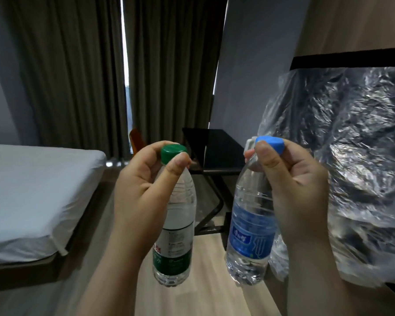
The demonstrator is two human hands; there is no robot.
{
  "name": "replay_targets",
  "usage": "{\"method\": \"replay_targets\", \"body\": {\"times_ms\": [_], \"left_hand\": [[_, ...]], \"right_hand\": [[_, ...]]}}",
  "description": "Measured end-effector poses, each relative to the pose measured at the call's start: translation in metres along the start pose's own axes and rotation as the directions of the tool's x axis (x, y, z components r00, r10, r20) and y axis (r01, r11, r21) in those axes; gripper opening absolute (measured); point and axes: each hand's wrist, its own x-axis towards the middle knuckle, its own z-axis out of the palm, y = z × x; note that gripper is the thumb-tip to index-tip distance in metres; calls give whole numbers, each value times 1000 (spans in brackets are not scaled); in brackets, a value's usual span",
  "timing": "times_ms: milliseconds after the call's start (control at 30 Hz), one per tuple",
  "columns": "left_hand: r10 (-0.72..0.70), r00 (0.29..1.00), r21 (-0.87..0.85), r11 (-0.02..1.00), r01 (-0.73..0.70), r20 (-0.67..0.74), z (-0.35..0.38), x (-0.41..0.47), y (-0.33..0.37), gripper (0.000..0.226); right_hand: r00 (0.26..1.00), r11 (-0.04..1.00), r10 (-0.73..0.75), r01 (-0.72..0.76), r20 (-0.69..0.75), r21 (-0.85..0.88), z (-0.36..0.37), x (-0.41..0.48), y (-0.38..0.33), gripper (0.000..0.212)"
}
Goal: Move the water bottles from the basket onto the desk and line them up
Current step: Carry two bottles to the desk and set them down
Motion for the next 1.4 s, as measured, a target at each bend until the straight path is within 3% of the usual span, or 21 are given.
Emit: {"method": "replay_targets", "body": {"times_ms": [233,467,767,1167,1400], "left_hand": [[15,1000,102,995,-15,3,-31,115,-75,25],[-33,999,92,995,35,-17,-39,198,-149,26],[-20,999,75,997,22,-24,-6,313,-239,25],[-27,1000,82,996,27,-3,36,459,-353,24],[-50,997,29,998,48,65,34,553,-441,19]], "right_hand": [[998,999,20,-19,-54,29,86,74,68,33],[997,997,73,-73,-12,6,143,137,136,30],[998,993,67,-66,-4,93,189,239,250,26],[998,995,60,-63,38,80,239,376,378,17],[994,993,109,-108,-16,52,296,438,457,19]]}}
